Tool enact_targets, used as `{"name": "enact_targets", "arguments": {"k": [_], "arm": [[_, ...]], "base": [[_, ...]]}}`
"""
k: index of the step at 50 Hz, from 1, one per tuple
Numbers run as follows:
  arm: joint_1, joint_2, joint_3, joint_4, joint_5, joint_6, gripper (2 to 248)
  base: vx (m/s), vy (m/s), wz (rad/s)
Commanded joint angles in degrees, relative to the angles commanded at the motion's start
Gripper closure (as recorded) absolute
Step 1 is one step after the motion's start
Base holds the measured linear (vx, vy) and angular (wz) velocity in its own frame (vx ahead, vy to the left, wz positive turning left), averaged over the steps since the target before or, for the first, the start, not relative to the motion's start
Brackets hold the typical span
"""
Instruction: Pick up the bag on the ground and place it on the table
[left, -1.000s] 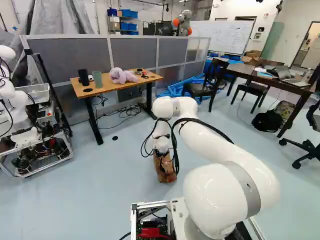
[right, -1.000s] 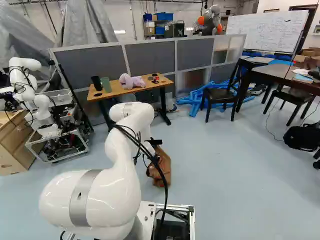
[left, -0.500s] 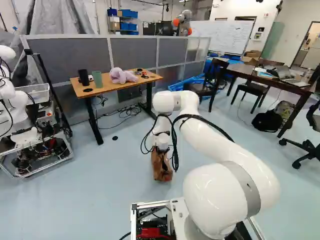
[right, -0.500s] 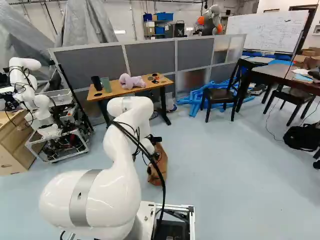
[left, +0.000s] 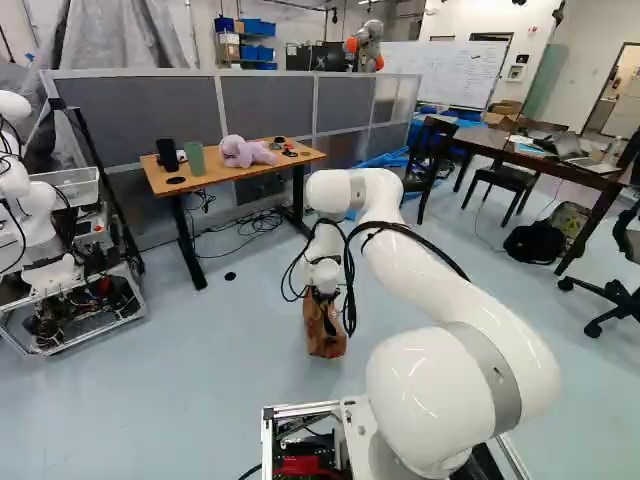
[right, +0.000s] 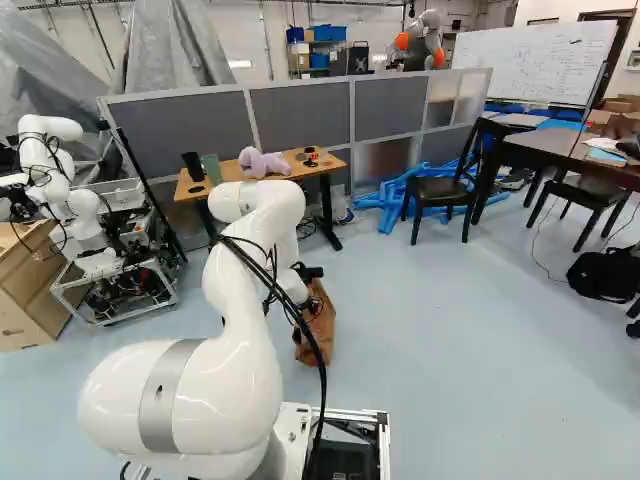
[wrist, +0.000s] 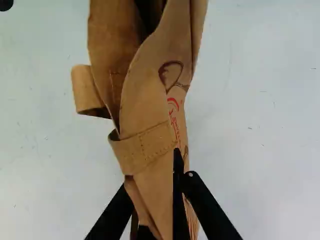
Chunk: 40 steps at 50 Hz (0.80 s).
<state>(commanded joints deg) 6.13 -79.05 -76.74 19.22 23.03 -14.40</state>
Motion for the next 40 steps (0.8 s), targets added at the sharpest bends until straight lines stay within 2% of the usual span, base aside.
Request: {"name": "enact_targets", "arguments": {"k": [40], "arm": [[-0.01, 8.42, 7.14, 0.00, 0.00, 0.00, 229]], "base": [[0.000, 0.000, 0.000]]}}
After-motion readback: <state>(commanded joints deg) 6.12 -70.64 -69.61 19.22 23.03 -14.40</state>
